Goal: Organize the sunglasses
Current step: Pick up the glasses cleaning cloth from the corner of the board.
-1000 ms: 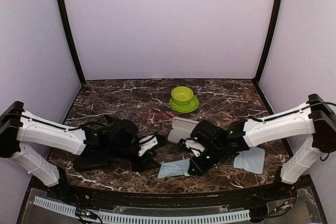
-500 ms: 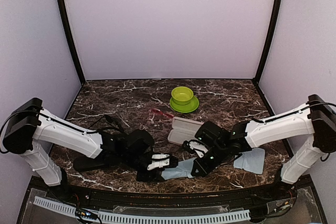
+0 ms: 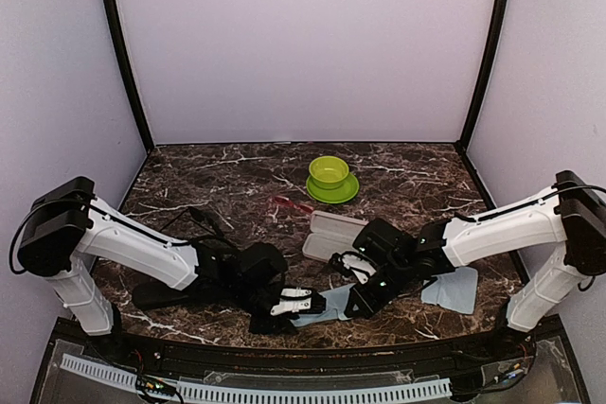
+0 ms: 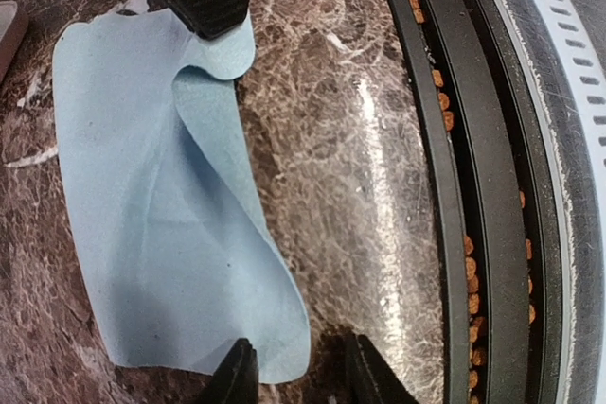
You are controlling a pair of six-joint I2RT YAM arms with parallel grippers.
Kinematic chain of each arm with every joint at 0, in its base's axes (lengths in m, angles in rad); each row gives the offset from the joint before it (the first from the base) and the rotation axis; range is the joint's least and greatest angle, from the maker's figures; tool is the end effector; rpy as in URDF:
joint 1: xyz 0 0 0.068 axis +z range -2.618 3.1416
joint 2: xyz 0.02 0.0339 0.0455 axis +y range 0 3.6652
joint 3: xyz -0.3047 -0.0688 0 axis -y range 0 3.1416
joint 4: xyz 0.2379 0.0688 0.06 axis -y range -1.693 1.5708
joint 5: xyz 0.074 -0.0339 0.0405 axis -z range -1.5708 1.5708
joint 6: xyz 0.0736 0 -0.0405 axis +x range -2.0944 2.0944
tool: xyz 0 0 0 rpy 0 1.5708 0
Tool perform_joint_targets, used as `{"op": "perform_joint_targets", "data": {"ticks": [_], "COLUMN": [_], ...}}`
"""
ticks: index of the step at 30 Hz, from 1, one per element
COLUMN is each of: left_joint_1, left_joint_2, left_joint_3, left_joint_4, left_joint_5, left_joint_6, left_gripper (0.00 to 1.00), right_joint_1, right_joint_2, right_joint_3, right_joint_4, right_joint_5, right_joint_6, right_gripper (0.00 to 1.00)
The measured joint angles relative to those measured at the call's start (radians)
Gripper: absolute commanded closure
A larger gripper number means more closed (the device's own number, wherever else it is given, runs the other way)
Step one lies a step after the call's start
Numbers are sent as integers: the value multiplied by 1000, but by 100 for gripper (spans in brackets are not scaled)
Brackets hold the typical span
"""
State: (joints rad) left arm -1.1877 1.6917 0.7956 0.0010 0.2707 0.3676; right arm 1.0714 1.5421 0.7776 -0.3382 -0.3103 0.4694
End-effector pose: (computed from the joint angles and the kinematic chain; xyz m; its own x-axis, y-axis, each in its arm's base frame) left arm 0.1099 -0.3254 0.1546 0.0715 0.7491 -0.6586 0.9972 -0.0687 0.0301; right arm 0.1189 0.2649 0.1681 -0.7891 -0.5471 -0.2791 -0.6110 0.6532 0.4471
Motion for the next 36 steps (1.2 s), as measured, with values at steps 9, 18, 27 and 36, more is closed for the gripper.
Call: {"op": "perform_joint_targets", "data": {"ticks": [9,18,27,36], "left_joint_1": [-2,-2,-2,67], "left_joint_2": [6,8,-16,-130], "left_joint_3": [15,30,110,159], "left_joint_4": [-3,-37,-89,-109], "left_joint_5": [-11,-16,-29,-81], "left_joint_6": [24,32,-28,-65], "left_gripper": [90,100,100,100], "right_joint_1": [-3,-6,-27,-122], "right_joint_2": [-14,-16,-73,-140], "right_joint_3": [0,-12,-9,41], "right_joint_4": [2,2,-2,-24], "right_joint_5": [-3,-5,-9,-13], "right_joint_6": [0,-1,-16,-50], "right_gripper": [100,100,100,100]}}
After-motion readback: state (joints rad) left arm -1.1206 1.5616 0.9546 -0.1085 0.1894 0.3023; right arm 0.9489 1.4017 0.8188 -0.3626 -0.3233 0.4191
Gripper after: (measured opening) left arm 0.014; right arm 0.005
